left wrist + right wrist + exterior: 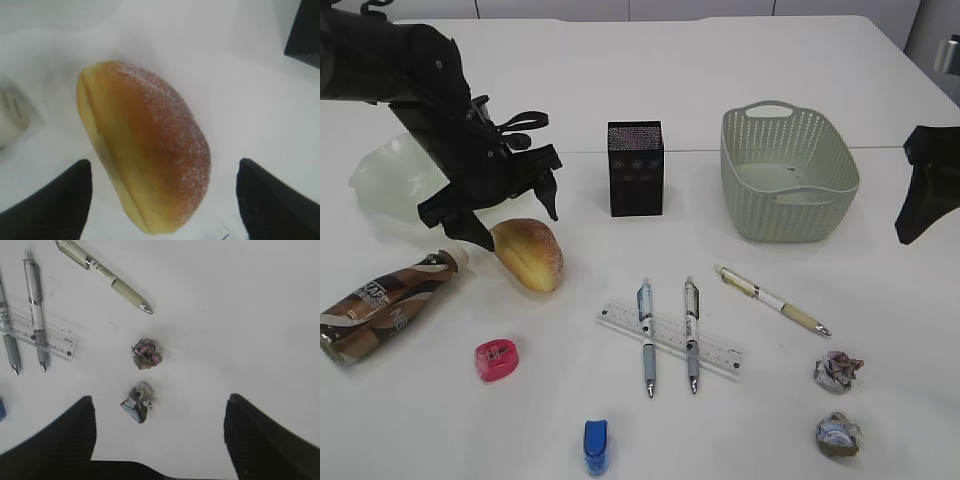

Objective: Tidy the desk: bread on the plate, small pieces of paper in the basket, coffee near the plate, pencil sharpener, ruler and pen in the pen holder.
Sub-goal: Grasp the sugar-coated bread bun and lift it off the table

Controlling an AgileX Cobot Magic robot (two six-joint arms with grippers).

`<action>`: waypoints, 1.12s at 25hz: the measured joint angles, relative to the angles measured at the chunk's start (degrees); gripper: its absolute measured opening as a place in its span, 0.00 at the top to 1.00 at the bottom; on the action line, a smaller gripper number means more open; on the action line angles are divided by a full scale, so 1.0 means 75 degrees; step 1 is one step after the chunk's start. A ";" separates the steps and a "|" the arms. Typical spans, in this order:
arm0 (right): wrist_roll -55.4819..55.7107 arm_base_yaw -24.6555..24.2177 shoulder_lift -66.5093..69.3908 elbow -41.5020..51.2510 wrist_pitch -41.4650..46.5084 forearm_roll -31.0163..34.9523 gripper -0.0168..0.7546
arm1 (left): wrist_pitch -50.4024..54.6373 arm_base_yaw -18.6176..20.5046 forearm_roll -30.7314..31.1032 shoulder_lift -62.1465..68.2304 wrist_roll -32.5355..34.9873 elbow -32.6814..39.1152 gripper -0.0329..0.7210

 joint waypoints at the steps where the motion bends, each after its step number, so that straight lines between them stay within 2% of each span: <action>1: 0.0000 0.0000 0.0000 0.0000 0.0000 0.0000 0.22 | 0.0000 0.0005 -0.0025 0.0049 0.0000 0.0000 0.07; 11: -0.0025 0.0000 0.0176 0.0000 0.0000 0.0000 0.22 | -0.0077 0.0017 -0.0197 0.0561 0.0000 -0.0018 0.08; 15: -0.0043 0.0000 0.0191 0.0000 -0.0005 0.0000 0.22 | -0.0229 0.0017 -0.0197 0.0686 0.0000 -0.0018 0.11; 24: -0.0043 0.0000 0.0191 0.0000 -0.0005 0.0000 0.22 | -0.0344 0.0017 -0.0027 0.0691 0.0000 -0.0030 0.48; 28: -0.0043 0.0000 0.0206 0.0000 -0.0017 0.0000 0.22 | -0.0357 0.0017 0.0020 0.0691 0.0138 -0.0030 0.55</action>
